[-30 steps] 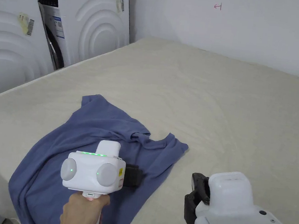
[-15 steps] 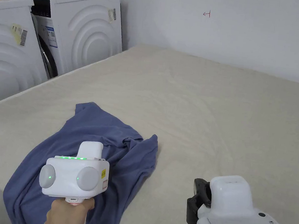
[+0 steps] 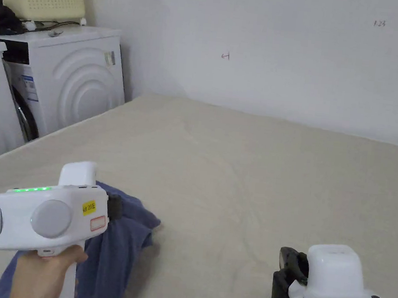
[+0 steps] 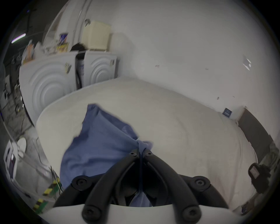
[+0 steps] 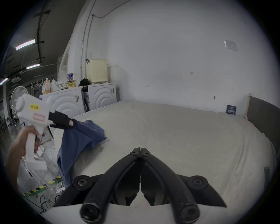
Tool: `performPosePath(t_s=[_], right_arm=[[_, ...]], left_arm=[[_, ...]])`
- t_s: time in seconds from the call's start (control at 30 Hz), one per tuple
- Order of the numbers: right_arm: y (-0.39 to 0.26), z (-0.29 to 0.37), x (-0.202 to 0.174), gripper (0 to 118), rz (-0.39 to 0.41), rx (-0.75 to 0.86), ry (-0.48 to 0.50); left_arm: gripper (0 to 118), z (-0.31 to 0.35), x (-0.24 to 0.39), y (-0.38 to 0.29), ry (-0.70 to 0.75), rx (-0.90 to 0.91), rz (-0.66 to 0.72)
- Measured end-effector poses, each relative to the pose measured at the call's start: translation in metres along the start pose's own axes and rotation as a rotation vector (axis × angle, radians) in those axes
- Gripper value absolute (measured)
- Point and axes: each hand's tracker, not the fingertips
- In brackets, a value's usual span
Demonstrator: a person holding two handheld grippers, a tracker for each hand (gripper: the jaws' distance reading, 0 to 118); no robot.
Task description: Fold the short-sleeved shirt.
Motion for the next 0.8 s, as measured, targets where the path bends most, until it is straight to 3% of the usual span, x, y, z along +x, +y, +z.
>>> performPosePath(t_s=[0.2, 0.37, 0.43, 0.5, 0.67, 0.8], right_arm=[[0.008, 0.039, 0.041, 0, -0.021, 0.041, -0.102], [0.023, 0.079, 0.078, 0, 0.012, 0.102, -0.287], [0.028, 0.097, 0.092, 0, -0.01, 0.133, -0.328], [0.031, 0.117, 0.108, 0, -0.051, 0.163, -0.362], [0.032, 0.16, 0.14, 0, -0.036, 0.192, -0.53], [0.021, 0.175, 0.164, 0, -0.105, 0.174, -0.551]], left_arm=[[3, 0.045, 0.081, 0.043, -0.209, 0.122, -0.072], [3, 0.067, 0.181, 0.059, -0.48, 0.153, -0.186], [3, 0.076, 0.219, 0.057, -0.559, 0.149, -0.251], [3, 0.085, 0.259, 0.05, -0.636, 0.147, -0.328], [3, 0.084, 0.332, 0.003, -0.836, 0.051, -0.326], [3, 0.049, 0.367, -0.062, -0.866, -0.12, -0.328]])
